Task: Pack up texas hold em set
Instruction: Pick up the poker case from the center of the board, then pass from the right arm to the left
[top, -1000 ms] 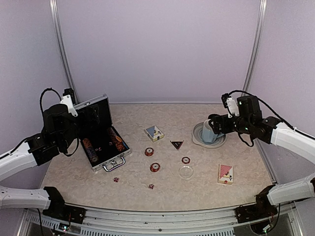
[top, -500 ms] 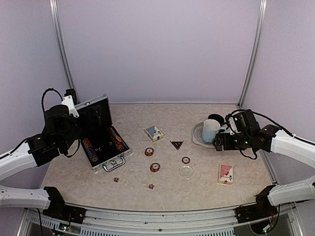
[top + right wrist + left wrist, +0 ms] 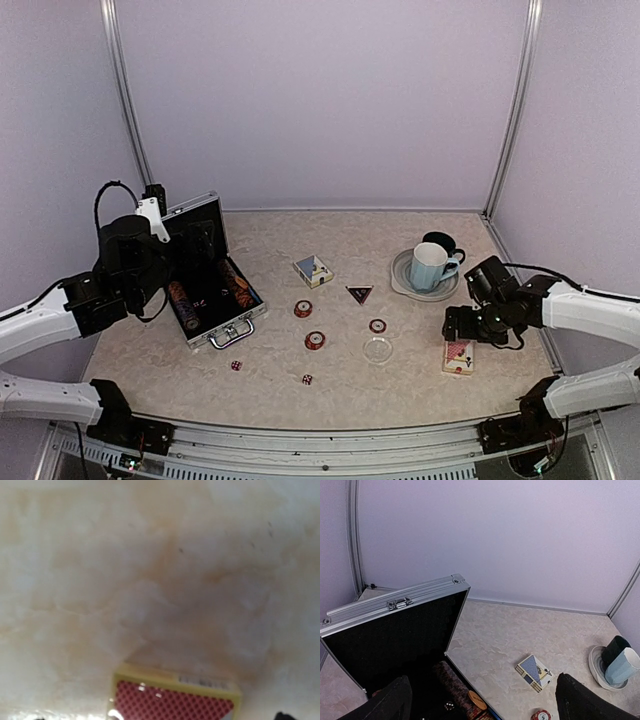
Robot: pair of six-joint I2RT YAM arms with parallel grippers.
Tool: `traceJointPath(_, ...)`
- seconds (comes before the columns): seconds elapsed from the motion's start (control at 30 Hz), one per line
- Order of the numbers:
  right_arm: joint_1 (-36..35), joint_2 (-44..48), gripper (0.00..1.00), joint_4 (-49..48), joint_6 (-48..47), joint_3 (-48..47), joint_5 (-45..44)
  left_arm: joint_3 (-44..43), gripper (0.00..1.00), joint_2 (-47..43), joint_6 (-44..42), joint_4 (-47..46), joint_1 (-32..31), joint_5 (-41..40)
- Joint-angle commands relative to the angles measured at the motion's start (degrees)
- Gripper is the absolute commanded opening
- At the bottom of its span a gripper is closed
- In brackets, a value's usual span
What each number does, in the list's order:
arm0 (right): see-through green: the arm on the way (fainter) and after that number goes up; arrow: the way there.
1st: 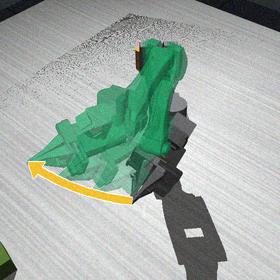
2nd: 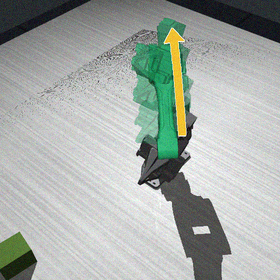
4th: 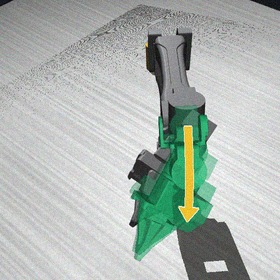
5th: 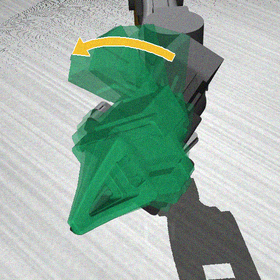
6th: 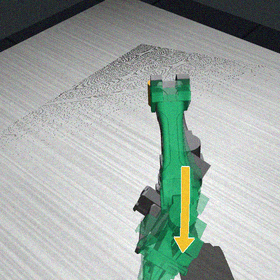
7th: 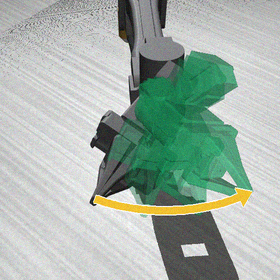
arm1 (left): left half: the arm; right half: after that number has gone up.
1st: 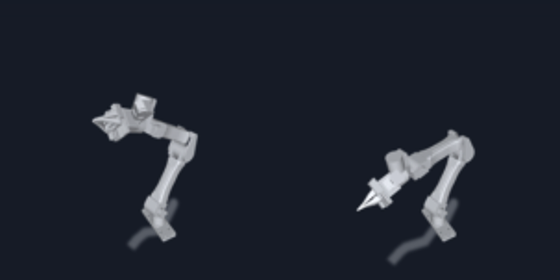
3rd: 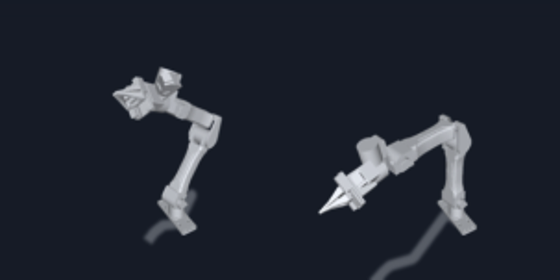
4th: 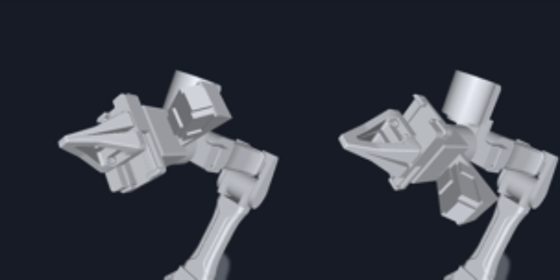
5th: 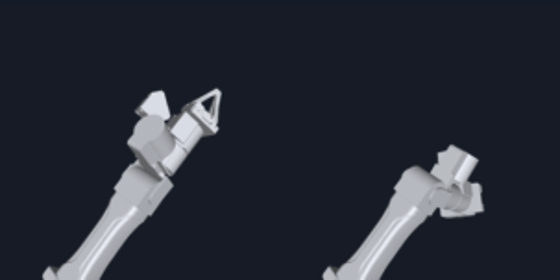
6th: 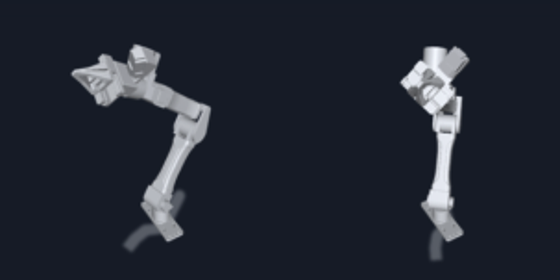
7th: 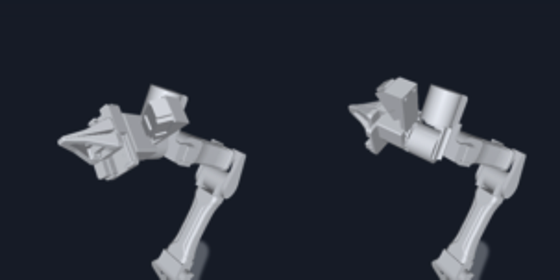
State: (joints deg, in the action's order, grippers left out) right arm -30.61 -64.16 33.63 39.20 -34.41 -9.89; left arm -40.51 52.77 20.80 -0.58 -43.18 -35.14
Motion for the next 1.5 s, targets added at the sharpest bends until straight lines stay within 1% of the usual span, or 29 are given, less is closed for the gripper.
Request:
traceJointPath(0.0, -1.3, -0.9, 0.99, 0.1, 5.1, 1.7, 0.0, 0.3, 0.99, 0.6, 0.7, -1.3, -0.4, 0.9)
traceJointPath(0.13, -3.8, -2.4, 0.99, -2.1, 8.0, 4.0, 1.9, 1.0, 0.99, 0.6, 0.6, -2.3, -0.4, 0.9)
traceJointPath(0.43, -9.7, -3.9, 0.98, -0.2, 14.9, 6.5, -1.4, 0.9, 0.99, 0.5, 1.0, -2.3, -0.5, 2.1)
traceJointPath(0.6, -11.5, -6.8, 0.84, 0.6, 14.4, 5.4, -3.8, 0.9, 0.99, 0.4, 1.3, -2.4, -0.7, 2.9)
traceJointPath(0.73, -11.9, -8.3, 0.71, -0.6, 12.3, 4.6, -4.7, -0.5, 0.99, 1.6, 0.6, -0.8, -2.5, 3.1)
traceJointPath(0.83, -12.8, -8.7, 0.57, 0.0, 9.6, 2.2, -5.6, -2.9, 0.99, 3.1, -0.8, 1.5, -4.7, 3.8)
traceJointPath(0.93, -14.6, -7.6, 0.51, 0.2, 4.7, -0.5, -5.3, -4.6, 0.99, 4.9, -2.0, 3.1, -6.5, 5.6)
traceJointPath(1.0, -15.8, -6.4, 0.48, -1.5, -0.7, -2.2, -3.1, -4.8, 0.99, 5.7, -2.8, 2.6, -7.1, 8.6)
traceJointPath(1.07, -16.8, -5.1, 0.46, -4.5, -5.5, -3.3, 1.1, -4.1, 0.99, 6.0, -4.1, 1.2, -7.2, 13.6)
traceJointPath(1.17, -17.6, -3.8, 0.45, -10.1, -13.7, -4.9, 10.6, -1.8, 0.99, 5.7, -7.3, -3.7, -8.2, 22.5)
traceJointPath(1.23, -18.2, -3.4, 0.45, -12.5, -18.0, -6.4, 15.9, -0.4, 0.99, 5.2, -9.1, -6.0, -9.3, 26.4)
traceJointPath(1.4, -19.4, -5.1, 0.45, -15.4, -29.0, -12.9, 26.7, 0.8, 0.99, 4.8, -12.9, -8.0, -10.5, 38.0)
traceJointPath(1.47, -19.6, -7.1, 0.45, -16.0, -33.0, -15.8, 30.2, 1.0, 0.99, 5.2, -13.2, -8.9, -10.6, 41.1)
